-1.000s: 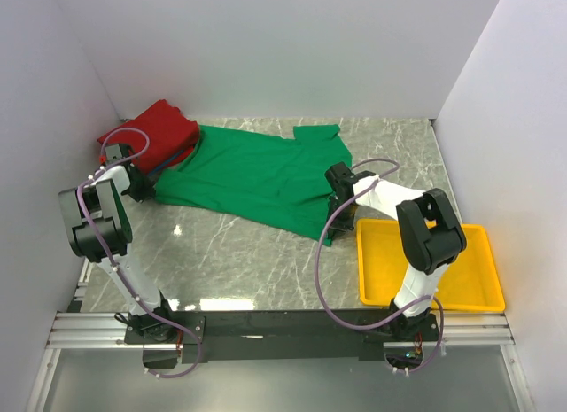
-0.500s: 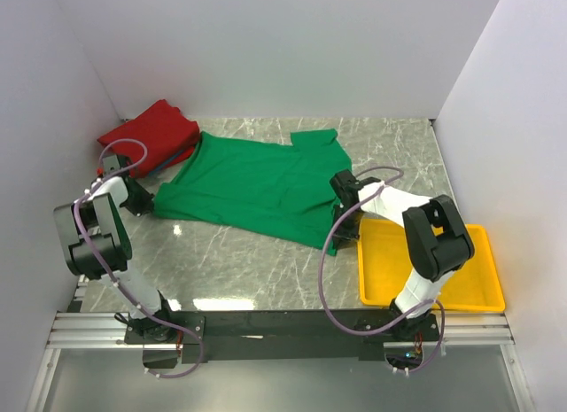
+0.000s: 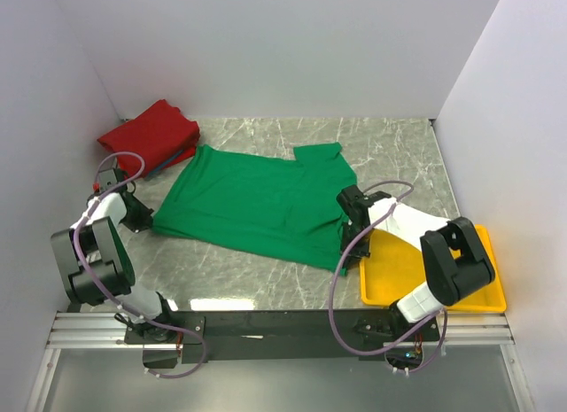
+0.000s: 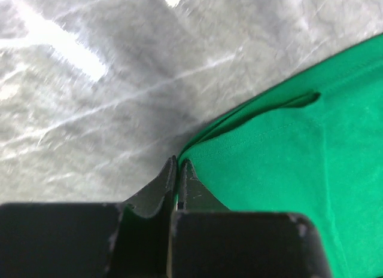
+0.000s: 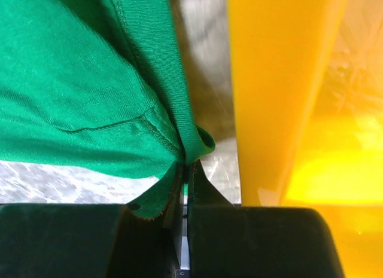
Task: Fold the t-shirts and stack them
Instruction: Fold the tshirt
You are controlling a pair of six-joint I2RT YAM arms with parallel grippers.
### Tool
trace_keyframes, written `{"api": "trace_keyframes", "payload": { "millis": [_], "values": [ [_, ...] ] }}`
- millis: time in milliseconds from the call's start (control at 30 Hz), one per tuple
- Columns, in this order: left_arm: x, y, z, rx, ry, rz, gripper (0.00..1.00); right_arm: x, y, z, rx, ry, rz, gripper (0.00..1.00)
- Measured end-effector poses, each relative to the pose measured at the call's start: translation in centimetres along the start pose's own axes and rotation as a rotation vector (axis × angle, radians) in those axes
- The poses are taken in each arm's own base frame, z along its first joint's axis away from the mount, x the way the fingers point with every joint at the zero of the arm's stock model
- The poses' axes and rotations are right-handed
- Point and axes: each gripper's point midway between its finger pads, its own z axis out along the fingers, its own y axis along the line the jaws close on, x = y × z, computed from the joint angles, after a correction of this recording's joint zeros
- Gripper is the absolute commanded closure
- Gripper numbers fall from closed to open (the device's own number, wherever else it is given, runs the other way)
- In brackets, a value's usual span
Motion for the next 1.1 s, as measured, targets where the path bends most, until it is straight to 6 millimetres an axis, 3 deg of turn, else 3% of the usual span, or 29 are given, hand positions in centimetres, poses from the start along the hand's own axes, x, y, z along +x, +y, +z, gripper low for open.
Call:
{"api": "trace_keyframes", "payload": {
  "millis": [333,500,533,567,600,667,700,733,833,1000,1100],
  "values": [
    [1.3,2.2,-2.5,-0.017,-0.037,-0.029,0.99,3.2,-0.4,0.2,0.019,0.024,-0.032,1.00],
    [1.4,2.5,-3.3,-0.022,-0.050,-0.034,0.97,3.6,-0.3,-0.3,0.020,0.017,-0.024,0.99],
    [1.4,2.6,-3.3,-0.024,-0.048,-0.034,0.90,3.7,-0.3,-0.4,0.019,0.014,-0.021,0.95],
    [1.5,2.6,-3.3,-0.026,-0.045,-0.033,0.85,3.7,-0.4,-0.5,0.019,0.012,-0.018,0.79],
    [1.5,2.7,-3.4,-0.027,-0.043,-0.032,0.60,3.8,-0.4,-0.7,0.019,0.011,-0.008,0.69],
    [1.5,2.8,-3.6,-0.037,-0.042,-0.027,0.40,3.8,-0.5,-0.9,0.029,0.011,-0.004,0.53],
    [1.3,2.9,-3.6,-0.042,-0.046,-0.025,0.24,3.8,-0.5,-1.1,0.032,0.013,-0.003,0.42],
    [1.0,2.9,-3.8,-0.048,-0.054,-0.020,0.19,3.8,-0.4,-1.4,0.034,0.013,-0.008,0.39],
    [-0.2,2.8,-4.5,-0.058,-0.084,-0.015,0.07,2.4,1.1,-3.7,0.006,-0.029,-0.021,0.34],
    [-2.4,1.5,-6.1,-0.023,-0.153,-0.007,0.06,-0.7,5.1,-8.0,-0.080,-0.121,-0.078,0.34],
    [-3.2,-0.3,-6.9,0.020,-0.190,0.021,0.06,-2.4,7.5,-9.5,-0.118,-0.160,-0.126,0.34]
  ]
}}
